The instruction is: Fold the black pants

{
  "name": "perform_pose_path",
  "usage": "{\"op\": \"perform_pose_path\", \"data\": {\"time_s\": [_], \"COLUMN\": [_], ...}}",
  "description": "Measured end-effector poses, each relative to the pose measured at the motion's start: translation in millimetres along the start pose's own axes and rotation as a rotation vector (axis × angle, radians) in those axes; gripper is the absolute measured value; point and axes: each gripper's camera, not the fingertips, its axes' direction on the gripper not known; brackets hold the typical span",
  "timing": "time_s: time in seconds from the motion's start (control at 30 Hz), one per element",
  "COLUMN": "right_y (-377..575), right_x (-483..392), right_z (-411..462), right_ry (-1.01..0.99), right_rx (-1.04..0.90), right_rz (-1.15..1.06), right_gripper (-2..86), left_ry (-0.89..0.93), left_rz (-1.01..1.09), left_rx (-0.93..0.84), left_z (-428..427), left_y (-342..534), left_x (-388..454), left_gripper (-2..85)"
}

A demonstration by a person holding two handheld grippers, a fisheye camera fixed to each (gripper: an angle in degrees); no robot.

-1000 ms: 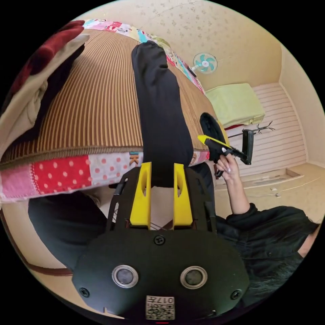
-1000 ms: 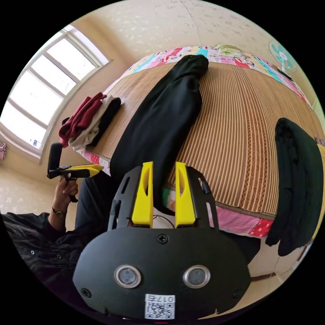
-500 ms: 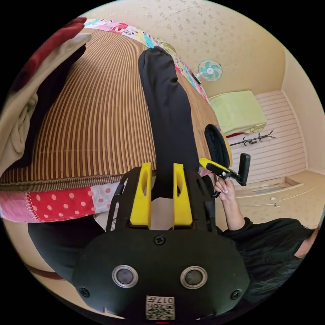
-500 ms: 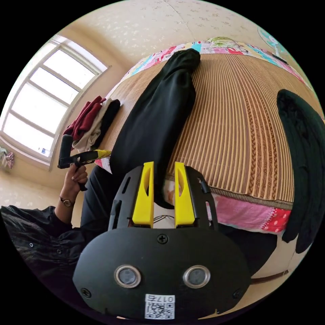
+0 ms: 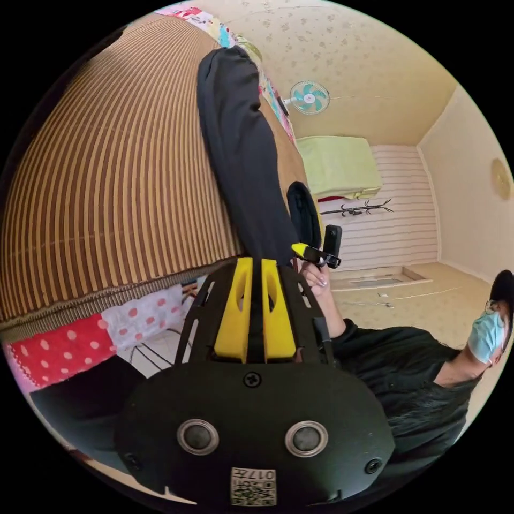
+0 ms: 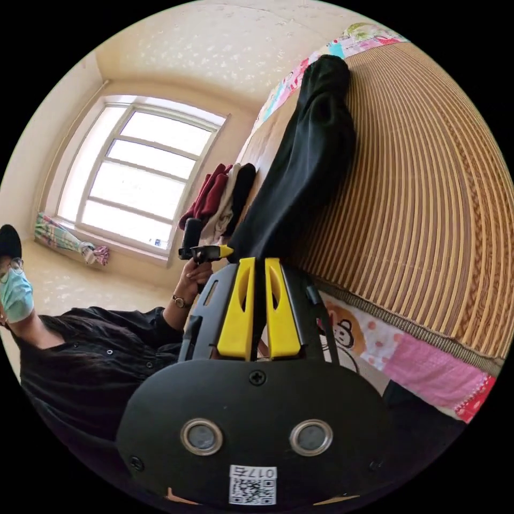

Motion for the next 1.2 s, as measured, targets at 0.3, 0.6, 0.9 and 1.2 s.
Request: {"op": "perform_pose_path", "data": {"time_s": [0.3, 0.6, 0.9, 1.2], "right_y": [38, -12, -177, -78], "right_x": [-251, -371, -278, -93], "right_z": [-168, -238, -189, -56], "right_ry": [-0.165, -0.022, 0.312, 0.521], "right_rx": [0.324, 0.492, 0.508, 0.294], "right_rz": [-0.730, -0.815, -0.584, -0.386], "right_gripper": [2.3, 1.7, 1.7, 3.9], "left_ry": [0.169, 0.097, -0.146, -0.522], "left_rz": [0.798, 0.932, 0.635, 0.433], "left_rx": [0.367, 0.604, 0.611, 0.315], "left_z": [-140, -195, -166, -12], "left_y": [80, 64, -89, -50], "left_x": [274, 423, 367, 205], "left_gripper": [3.5, 2.6, 2.6, 4.2]}}
